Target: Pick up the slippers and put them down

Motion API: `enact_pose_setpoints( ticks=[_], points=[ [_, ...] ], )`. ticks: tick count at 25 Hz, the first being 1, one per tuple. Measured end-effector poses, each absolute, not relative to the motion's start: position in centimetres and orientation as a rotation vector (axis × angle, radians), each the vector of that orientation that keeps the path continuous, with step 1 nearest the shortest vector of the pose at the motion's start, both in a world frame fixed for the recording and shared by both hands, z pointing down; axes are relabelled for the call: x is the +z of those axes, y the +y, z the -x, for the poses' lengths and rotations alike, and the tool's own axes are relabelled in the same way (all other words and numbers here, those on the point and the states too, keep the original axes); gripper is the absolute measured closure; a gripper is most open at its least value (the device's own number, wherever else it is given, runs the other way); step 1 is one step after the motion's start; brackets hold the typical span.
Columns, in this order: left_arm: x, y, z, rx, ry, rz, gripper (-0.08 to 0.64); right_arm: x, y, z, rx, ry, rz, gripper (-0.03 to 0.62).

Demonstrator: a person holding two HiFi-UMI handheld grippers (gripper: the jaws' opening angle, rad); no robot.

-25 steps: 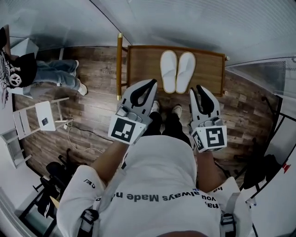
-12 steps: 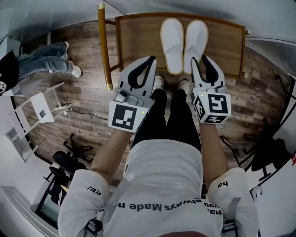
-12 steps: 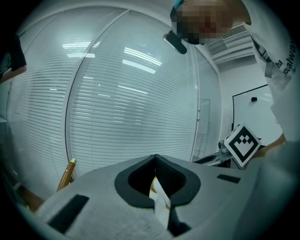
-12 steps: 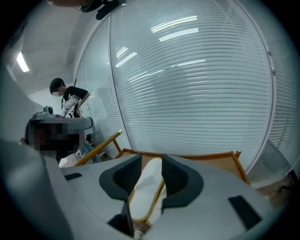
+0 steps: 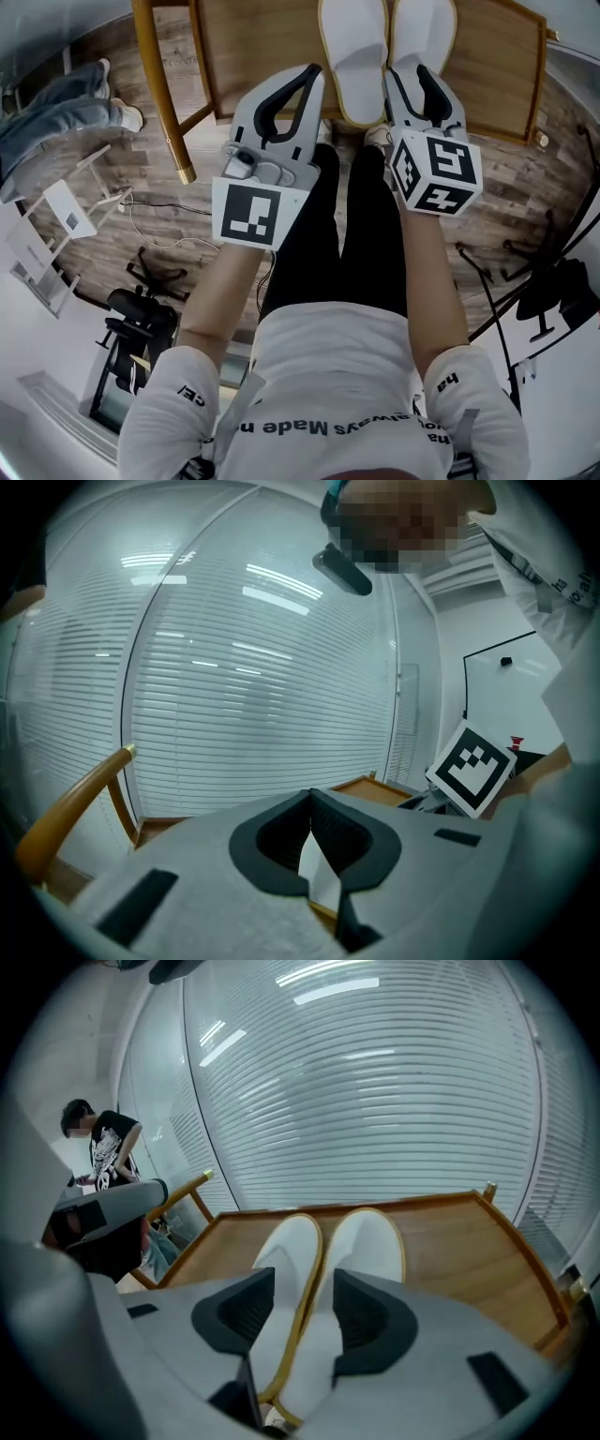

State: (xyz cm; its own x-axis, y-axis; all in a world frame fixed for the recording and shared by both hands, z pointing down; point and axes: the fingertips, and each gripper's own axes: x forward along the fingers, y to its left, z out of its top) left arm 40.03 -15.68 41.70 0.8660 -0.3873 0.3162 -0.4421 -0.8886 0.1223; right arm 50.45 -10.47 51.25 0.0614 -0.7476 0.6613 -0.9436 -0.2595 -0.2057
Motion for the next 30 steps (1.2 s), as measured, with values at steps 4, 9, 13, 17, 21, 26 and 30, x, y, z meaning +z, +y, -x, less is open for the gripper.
enact_pose_setpoints(
  ticks=[4, 9, 13, 17, 21, 26, 30],
  points=[
    [44.6, -16.8, -40.1, 0.423, -0.65, -2.834, 0.549, 53.9, -11.6, -50.2, 1.04, -1.68, -2.053, 0.407],
    [46.8, -17.6, -40.2, 0.439, -0.648, -2.818, 0.549, 55.9, -12.6, -50.6, 1.063, -1.642, -2.039, 0.408],
    [46.9, -17.8, -40.3, 0.443, -0.651, -2.827, 0.549, 56.2, -13.7, -50.9, 1.023, -1.633, -2.035, 0.411],
    [46.8, -18.1, -39.9, 0.45, -0.667, -2.824, 0.549, 56.3, -14.2, -51.2, 0.978, -1.609, -2.041, 0.557],
    [45.5, -18.1, -39.8, 0.441, -0.697, -2.818, 0.549, 54.9, -13.9, -51.9, 0.958, -1.624, -2.056, 0.566],
    [42.3, -18.2, -39.5, 0.429, -0.725, -2.805, 0.549, 51.1, -13.4, -52.4, 0.944, -1.644, -2.071, 0.568],
    [39.0, -17.8, -39.5, 0.411, -0.711, -2.803, 0.549, 47.1, -12.9, -53.4, 0.935, -1.661, -2.09, 0.569]
  ],
)
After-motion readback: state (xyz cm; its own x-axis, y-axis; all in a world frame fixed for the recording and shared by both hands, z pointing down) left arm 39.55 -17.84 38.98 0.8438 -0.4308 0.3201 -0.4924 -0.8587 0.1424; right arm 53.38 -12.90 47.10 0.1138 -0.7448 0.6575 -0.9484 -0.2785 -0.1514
